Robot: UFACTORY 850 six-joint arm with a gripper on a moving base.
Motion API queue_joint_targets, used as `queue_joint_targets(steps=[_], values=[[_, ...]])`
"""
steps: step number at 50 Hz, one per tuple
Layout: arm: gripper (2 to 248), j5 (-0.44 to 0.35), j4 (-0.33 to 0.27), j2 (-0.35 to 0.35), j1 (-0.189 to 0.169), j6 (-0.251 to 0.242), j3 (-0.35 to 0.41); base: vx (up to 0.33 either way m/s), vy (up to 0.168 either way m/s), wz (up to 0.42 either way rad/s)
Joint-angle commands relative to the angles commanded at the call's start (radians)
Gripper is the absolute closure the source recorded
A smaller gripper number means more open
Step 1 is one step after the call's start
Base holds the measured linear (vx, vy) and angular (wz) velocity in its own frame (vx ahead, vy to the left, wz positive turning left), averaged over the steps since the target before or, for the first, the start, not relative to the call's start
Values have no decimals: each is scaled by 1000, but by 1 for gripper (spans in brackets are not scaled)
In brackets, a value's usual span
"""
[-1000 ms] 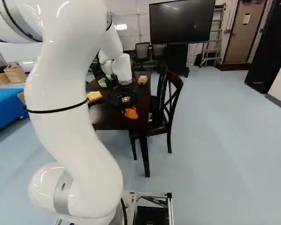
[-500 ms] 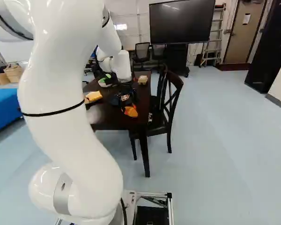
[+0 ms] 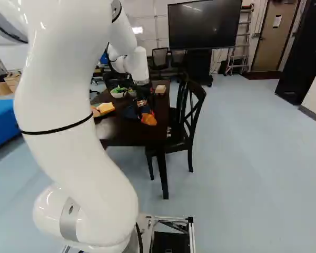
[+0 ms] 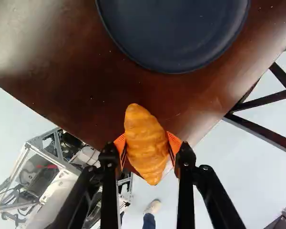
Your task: Move the croissant to the empty plate
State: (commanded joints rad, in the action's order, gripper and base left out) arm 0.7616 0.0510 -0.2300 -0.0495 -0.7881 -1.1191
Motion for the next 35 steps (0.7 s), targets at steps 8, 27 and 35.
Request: queue_joint_targets(steps=[8, 27, 35], values=[[124, 23, 0, -7, -7, 0, -36, 0, 0, 0], [124, 68, 0, -32, -4, 0, -130, 0, 0, 0], [124, 92, 0, -44, -2, 0, -171, 0, 0, 0]])
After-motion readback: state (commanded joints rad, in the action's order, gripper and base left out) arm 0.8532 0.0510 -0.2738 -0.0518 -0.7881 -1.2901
